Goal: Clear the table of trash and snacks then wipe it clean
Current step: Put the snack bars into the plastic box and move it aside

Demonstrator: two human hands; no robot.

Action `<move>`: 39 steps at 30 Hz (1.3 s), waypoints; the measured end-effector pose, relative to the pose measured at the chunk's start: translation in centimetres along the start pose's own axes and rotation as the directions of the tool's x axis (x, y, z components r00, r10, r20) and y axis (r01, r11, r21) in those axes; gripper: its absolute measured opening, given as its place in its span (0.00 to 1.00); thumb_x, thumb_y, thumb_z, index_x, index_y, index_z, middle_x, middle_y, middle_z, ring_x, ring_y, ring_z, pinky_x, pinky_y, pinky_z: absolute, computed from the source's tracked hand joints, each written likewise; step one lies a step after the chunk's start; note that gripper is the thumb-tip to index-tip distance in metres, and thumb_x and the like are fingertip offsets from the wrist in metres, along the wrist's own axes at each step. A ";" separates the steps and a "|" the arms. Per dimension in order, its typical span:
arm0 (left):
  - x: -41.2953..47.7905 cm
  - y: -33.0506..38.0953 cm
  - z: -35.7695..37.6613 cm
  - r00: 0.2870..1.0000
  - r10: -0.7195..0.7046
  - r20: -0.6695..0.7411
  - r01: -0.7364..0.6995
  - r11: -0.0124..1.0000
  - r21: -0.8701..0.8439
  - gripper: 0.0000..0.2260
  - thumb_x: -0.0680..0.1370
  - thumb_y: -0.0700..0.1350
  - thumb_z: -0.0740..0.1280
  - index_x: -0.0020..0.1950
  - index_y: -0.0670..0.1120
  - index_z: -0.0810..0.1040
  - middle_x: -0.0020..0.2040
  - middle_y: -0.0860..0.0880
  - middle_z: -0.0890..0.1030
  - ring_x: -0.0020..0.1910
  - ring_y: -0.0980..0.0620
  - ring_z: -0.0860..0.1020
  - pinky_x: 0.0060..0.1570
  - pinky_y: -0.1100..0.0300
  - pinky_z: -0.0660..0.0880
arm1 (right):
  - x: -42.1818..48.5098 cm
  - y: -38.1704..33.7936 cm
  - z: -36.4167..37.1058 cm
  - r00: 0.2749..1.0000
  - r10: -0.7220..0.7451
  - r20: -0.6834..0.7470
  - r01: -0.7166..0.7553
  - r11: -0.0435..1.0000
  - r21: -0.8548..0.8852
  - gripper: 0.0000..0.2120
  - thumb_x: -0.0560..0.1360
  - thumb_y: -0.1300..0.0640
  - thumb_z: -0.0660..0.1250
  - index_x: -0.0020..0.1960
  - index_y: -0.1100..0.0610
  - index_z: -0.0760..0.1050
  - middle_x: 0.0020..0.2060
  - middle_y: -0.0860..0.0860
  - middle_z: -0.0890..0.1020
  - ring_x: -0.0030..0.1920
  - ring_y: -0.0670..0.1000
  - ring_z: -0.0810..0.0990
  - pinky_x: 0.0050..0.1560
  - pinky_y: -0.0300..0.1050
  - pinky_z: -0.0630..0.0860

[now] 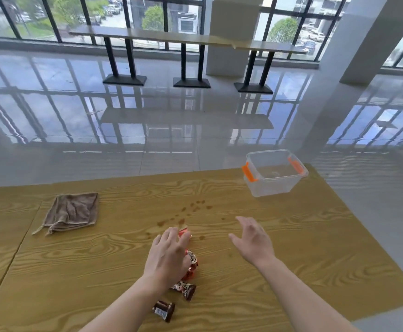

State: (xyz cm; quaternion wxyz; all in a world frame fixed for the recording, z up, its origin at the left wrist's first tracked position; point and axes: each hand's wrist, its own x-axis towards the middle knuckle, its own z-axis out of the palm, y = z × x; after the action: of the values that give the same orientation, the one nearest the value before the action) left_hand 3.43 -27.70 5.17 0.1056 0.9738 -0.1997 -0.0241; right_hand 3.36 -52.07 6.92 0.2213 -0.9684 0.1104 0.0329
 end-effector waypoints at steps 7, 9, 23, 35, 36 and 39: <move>11.0 9.2 0.4 0.999 -0.043 -0.015 0.042 0.998 -0.052 0.27 0.78 0.52 0.64 0.76 0.51 0.62 0.74 0.43 0.66 0.73 0.45 0.64 0.68 0.50 0.65 | 10.5 8.6 -7.2 0.999 0.020 -0.027 -0.019 1.000 0.002 0.27 0.76 0.48 0.69 0.72 0.55 0.68 0.66 0.56 0.76 0.66 0.59 0.73 0.63 0.54 0.72; 14.6 12.0 0.3 0.998 -0.057 -0.019 0.055 0.995 -0.087 0.27 0.78 0.52 0.64 0.76 0.51 0.62 0.74 0.42 0.66 0.72 0.44 0.64 0.68 0.49 0.65 | 13.5 10.7 -9.1 0.998 0.034 -0.043 -0.035 0.999 -0.014 0.24 0.76 0.50 0.69 0.69 0.55 0.71 0.62 0.57 0.79 0.62 0.60 0.76 0.58 0.53 0.73; 32.8 20.0 1.3 0.934 -0.341 0.107 0.355 0.855 -0.377 0.24 0.78 0.55 0.63 0.71 0.47 0.64 0.60 0.44 0.73 0.58 0.43 0.73 0.57 0.49 0.73 | 26.6 20.1 -13.3 0.975 0.212 -0.069 -0.213 0.977 -0.001 0.32 0.79 0.50 0.65 0.79 0.50 0.55 0.74 0.59 0.65 0.73 0.62 0.63 0.69 0.56 0.64; 34.4 19.0 2.7 0.905 -0.399 0.149 0.416 0.752 -0.511 0.19 0.73 0.45 0.68 0.64 0.51 0.71 0.52 0.46 0.73 0.47 0.47 0.75 0.46 0.56 0.71 | 27.4 21.3 -12.6 0.980 0.134 -0.146 -0.134 0.991 0.013 0.29 0.78 0.68 0.59 0.77 0.52 0.63 0.53 0.56 0.76 0.49 0.58 0.76 0.48 0.50 0.73; 34.0 18.7 2.4 0.910 -0.391 0.137 0.403 0.759 -0.512 0.19 0.72 0.44 0.68 0.63 0.52 0.72 0.52 0.46 0.74 0.47 0.47 0.75 0.46 0.56 0.71 | 27.1 21.1 -12.5 0.981 0.123 -0.150 -0.123 0.992 0.007 0.30 0.77 0.69 0.59 0.76 0.52 0.64 0.51 0.56 0.76 0.46 0.56 0.75 0.46 0.50 0.73; 32.1 17.2 1.7 0.917 -0.384 0.104 0.381 0.770 -0.512 0.19 0.71 0.43 0.68 0.61 0.53 0.72 0.51 0.46 0.74 0.47 0.47 0.75 0.45 0.55 0.72 | 25.8 19.7 -12.0 0.984 0.091 -0.152 -0.090 0.996 0.010 0.31 0.76 0.69 0.60 0.76 0.51 0.63 0.51 0.56 0.77 0.47 0.57 0.76 0.45 0.50 0.73</move>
State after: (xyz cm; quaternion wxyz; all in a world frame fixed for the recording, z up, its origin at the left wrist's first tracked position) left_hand 26.15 -56.08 7.03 0.3592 0.9282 0.0169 -0.0954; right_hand 24.19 -79.69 6.50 0.2121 -0.9617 0.1709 -0.0312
